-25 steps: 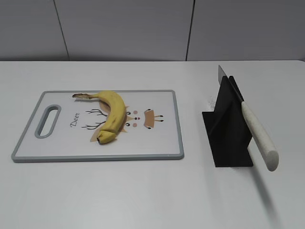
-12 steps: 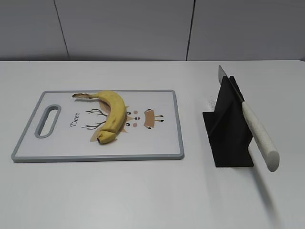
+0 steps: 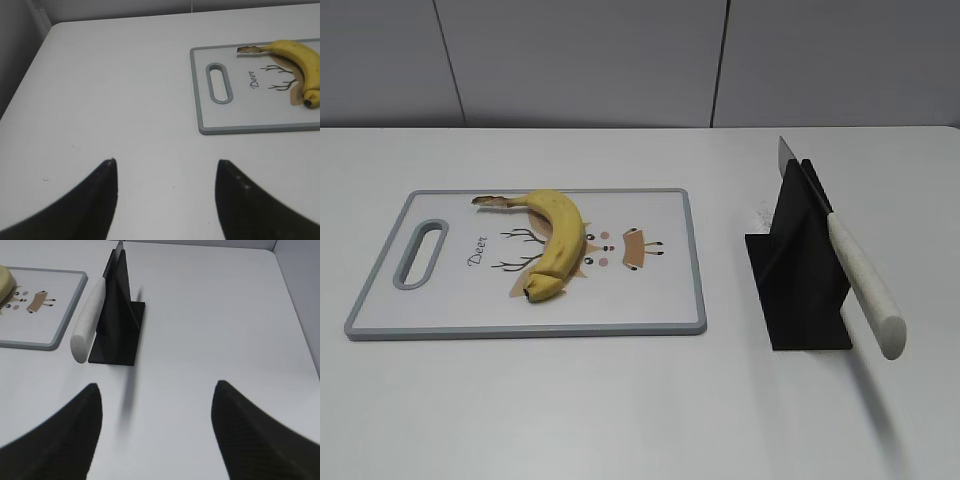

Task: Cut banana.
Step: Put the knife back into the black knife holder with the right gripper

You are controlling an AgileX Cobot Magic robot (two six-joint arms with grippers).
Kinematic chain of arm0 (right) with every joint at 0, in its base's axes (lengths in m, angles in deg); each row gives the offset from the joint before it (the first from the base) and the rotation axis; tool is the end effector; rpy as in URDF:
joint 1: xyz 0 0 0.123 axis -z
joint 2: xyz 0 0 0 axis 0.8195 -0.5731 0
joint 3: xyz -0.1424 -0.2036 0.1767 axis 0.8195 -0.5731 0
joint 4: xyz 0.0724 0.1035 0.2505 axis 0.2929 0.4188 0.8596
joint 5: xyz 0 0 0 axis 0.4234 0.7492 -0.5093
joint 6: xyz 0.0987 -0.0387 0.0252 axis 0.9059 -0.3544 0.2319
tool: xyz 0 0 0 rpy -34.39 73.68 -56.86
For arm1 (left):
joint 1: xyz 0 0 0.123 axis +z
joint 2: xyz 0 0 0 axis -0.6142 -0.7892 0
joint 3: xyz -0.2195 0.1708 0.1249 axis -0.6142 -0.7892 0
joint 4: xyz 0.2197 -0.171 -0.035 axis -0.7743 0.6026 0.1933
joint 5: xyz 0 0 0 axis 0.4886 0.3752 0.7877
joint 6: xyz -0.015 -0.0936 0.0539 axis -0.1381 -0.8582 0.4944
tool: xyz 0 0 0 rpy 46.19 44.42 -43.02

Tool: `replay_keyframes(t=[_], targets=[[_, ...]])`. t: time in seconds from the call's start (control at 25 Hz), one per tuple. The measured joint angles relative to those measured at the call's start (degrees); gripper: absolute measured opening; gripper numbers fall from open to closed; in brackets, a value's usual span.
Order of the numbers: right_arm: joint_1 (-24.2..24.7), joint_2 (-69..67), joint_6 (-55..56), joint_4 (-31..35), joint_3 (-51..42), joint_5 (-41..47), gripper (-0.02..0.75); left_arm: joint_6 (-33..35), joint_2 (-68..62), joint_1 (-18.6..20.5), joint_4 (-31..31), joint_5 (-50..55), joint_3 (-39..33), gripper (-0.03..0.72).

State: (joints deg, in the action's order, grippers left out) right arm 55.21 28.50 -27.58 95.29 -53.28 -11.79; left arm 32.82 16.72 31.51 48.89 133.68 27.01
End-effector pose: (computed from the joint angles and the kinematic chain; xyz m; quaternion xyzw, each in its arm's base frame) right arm 0.0147 0.0163 0.2888 -0.0416 0.8405 0.0612 0.5367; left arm 0.0186 0.0055 0.2764 0.0780 0.8593 0.0297 0.5046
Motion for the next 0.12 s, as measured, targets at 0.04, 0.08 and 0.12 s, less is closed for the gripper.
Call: replay_keyframes(t=[0.04,0.08,0.12], targets=[[0.00,0.00,0.00,0.00,0.00,0.00,0.530,0.00,0.00,0.00,0.00,0.00,0.00,0.591],[0.00,0.00,0.00,0.00,0.00,0.00,0.530,0.00,0.00,0.00,0.00,0.00,0.00,0.591],[0.00,0.00,0.00,0.06,0.00,0.00,0.530,0.00,0.00,0.00,0.00,0.00,0.00,0.591]])
